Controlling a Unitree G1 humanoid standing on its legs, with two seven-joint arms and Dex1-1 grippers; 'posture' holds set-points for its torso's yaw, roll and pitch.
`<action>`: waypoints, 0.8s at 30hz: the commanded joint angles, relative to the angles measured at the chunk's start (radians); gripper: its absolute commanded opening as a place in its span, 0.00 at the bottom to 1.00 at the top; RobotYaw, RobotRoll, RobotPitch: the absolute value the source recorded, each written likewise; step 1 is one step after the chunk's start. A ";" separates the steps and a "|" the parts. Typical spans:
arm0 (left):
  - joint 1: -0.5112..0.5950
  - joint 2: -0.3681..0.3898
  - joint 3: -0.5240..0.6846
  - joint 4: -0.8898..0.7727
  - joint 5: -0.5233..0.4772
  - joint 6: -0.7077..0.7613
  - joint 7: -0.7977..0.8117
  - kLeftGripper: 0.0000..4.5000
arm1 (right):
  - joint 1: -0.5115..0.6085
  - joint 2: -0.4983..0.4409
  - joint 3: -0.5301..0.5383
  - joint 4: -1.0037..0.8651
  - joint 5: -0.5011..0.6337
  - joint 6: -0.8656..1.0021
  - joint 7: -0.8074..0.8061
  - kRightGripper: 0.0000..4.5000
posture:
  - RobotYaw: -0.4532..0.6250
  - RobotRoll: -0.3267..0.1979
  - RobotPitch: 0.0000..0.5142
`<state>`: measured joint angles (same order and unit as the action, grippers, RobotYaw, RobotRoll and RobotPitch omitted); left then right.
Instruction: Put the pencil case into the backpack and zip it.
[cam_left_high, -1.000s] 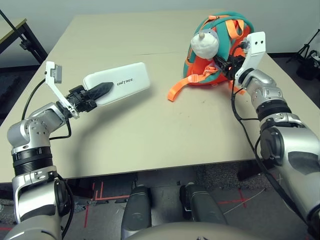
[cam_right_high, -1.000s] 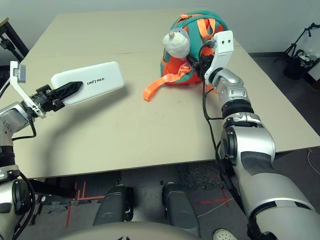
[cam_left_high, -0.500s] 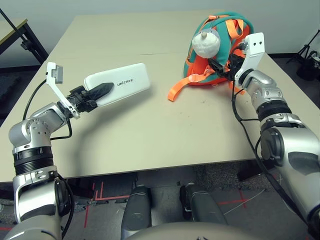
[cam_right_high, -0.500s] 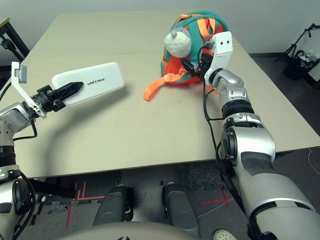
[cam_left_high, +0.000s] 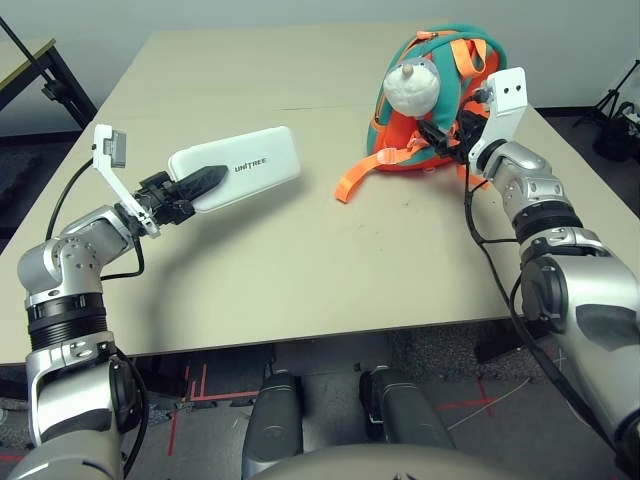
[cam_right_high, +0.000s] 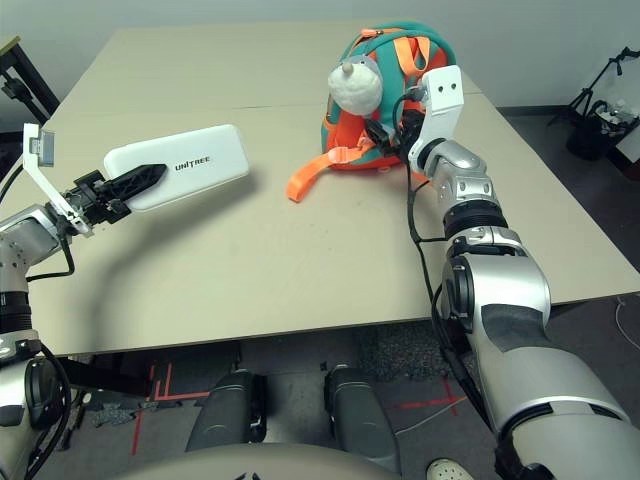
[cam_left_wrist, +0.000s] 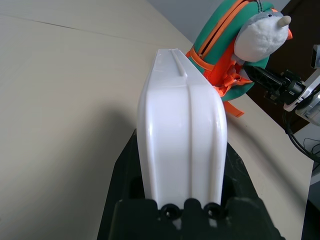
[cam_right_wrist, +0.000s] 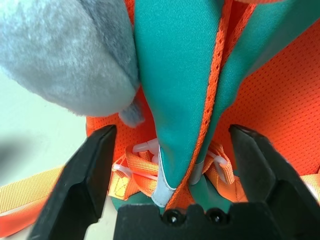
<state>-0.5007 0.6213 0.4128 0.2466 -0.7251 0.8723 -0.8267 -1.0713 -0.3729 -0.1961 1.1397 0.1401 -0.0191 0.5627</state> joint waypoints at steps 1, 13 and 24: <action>-0.013 0.001 0.002 -0.003 -0.014 -0.014 -0.008 0.28 | 0.010 0.003 0.004 0.009 -0.004 -0.003 0.008 0.69 | 0.42 0.62 0.09; -0.010 0.006 0.005 0.000 -0.013 -0.014 -0.009 0.28 | 0.015 0.007 0.007 -0.002 -0.002 -0.004 0.029 0.00 | 0.42 0.62 0.10; -0.039 0.017 0.019 0.040 0.015 -0.089 0.008 0.28 | 0.063 0.010 0.011 -0.214 0.070 0.052 0.213 0.00 | 0.42 0.62 0.10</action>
<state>-0.5100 0.6247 0.4139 0.2683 -0.7165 0.8201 -0.8219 -1.0208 -0.3741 -0.1984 0.9993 0.1812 0.0093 0.7152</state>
